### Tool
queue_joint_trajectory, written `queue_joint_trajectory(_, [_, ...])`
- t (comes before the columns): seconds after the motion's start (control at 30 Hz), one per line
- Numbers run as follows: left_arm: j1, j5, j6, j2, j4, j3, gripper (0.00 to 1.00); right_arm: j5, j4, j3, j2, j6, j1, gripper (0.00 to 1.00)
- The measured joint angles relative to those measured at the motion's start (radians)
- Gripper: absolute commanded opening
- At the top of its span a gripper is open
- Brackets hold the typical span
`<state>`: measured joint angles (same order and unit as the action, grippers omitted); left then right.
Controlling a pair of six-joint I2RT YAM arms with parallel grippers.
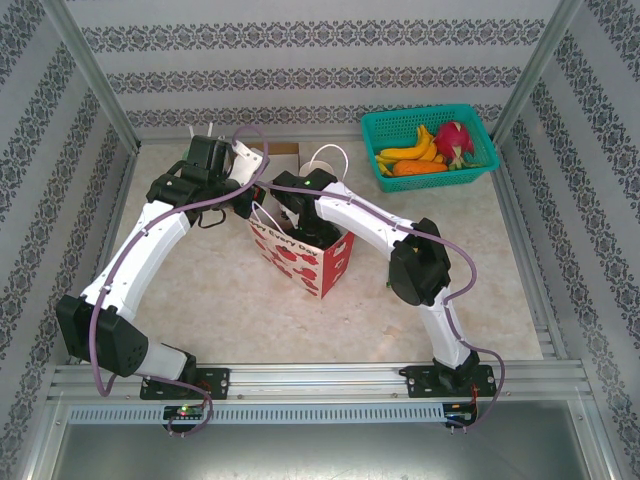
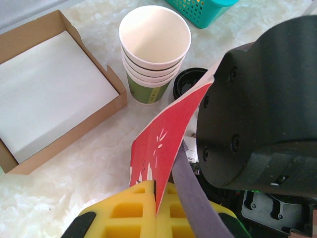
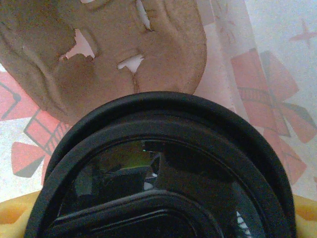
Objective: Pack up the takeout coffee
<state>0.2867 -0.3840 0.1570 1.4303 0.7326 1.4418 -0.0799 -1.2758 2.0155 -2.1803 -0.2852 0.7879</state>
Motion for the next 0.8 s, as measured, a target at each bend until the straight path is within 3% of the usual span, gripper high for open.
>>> queue_joint_trajectory(0.8, [0.000, 0.000, 0.001, -0.011, -0.016, 0.000, 0.00, 0.001, -0.035, 0.017, 0.001, -0.005, 0.000, 0.95])
